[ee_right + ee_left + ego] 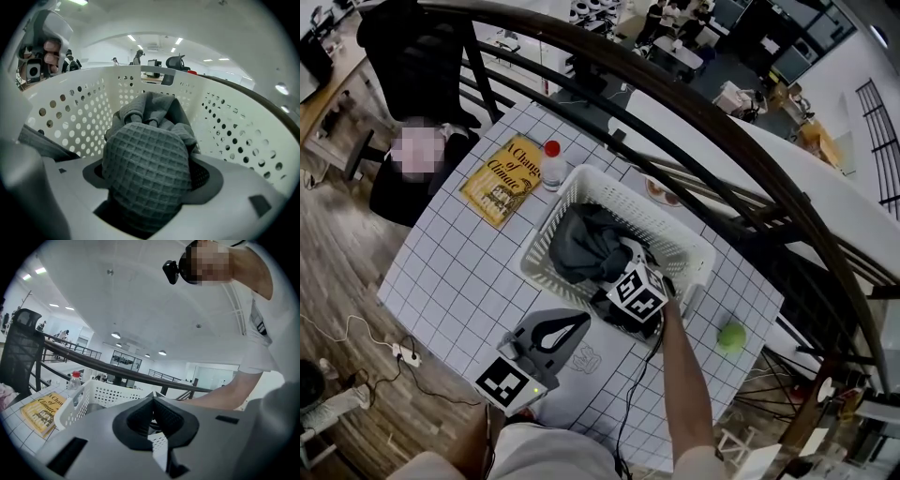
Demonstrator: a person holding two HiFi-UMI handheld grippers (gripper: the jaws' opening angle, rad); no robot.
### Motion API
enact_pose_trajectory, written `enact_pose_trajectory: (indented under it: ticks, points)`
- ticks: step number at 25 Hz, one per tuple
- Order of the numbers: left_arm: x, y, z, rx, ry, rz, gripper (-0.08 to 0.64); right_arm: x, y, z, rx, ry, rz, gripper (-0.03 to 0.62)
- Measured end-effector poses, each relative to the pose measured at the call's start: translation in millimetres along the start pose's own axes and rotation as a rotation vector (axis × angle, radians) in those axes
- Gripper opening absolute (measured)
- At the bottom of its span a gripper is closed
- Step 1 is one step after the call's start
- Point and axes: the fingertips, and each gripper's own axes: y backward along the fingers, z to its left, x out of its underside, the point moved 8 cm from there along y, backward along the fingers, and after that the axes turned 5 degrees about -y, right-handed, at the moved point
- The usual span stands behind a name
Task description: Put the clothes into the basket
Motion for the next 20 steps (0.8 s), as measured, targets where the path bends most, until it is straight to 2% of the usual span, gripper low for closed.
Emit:
enact_pose_trajectory:
  ticks: [7,14,20]
  points:
    - [-1,3,3,-0.008,-0.007,0.001,0.005,6,-9,5,-0.003,0.007,0.037,0.411]
    - [-3,5,2,-0.007,-0.016,-0.001,0.005,5,-7,7,0.005,-0.014,0.029,0.494]
    - [-3,8,-1,-0.007,-0.008,-0.007,0.005,5,-6,11,0.005,-0.010,0.025,0.500]
